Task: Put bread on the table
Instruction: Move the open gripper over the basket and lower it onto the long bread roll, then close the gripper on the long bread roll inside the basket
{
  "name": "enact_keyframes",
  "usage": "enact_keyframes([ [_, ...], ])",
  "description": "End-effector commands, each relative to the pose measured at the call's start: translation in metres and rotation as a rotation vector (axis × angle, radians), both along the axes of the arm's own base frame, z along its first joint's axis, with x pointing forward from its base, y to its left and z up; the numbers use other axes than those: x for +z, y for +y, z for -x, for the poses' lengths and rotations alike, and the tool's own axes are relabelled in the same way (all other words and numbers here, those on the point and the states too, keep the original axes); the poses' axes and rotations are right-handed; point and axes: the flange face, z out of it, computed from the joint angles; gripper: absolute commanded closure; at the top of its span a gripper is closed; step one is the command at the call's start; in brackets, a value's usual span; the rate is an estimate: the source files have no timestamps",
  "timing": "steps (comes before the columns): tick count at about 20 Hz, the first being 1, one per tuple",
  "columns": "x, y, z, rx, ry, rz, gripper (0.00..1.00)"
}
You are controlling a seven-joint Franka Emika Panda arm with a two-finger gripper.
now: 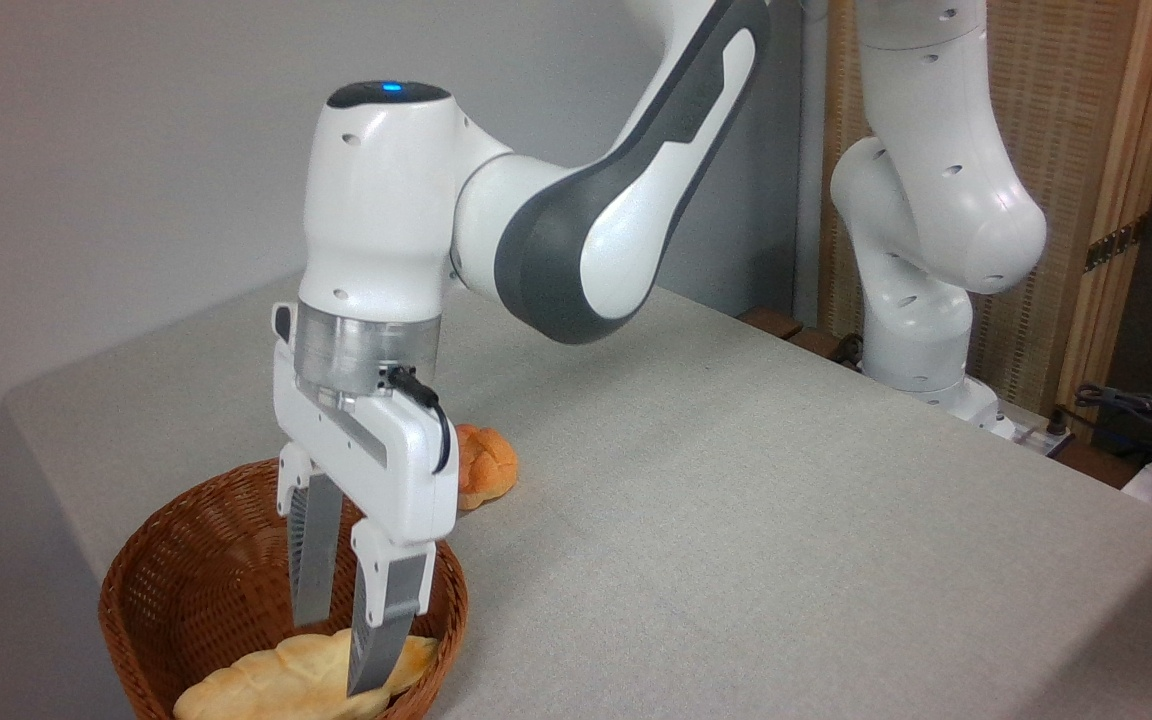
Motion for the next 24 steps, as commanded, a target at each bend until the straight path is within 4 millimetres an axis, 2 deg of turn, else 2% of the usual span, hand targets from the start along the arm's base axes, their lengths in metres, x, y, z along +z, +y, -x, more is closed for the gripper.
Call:
enact_keyframes([
  [1,-0.023,0.0,-0.015,-0.018,-0.019,-0.042,0.0],
  [5,-0.043,-0.005,-0.019,-0.028,-0.005,-0.054,0.0],
  [11,-0.045,-0.016,-0.019,-0.046,-0.003,-0.052,0.0],
  [12,-0.045,-0.018,-0.019,-0.049,-0.003,-0.052,0.04],
  [15,-0.043,-0.027,-0.018,-0.055,-0.002,-0.041,0.67],
  [17,-0.044,-0.037,-0.017,-0.061,0.0,-0.025,0.76],
  [20,-0.044,-0.048,-0.016,-0.073,0.001,-0.018,0.78],
  [24,-0.045,-0.05,-0.016,-0.079,0.003,-0.017,0.79],
])
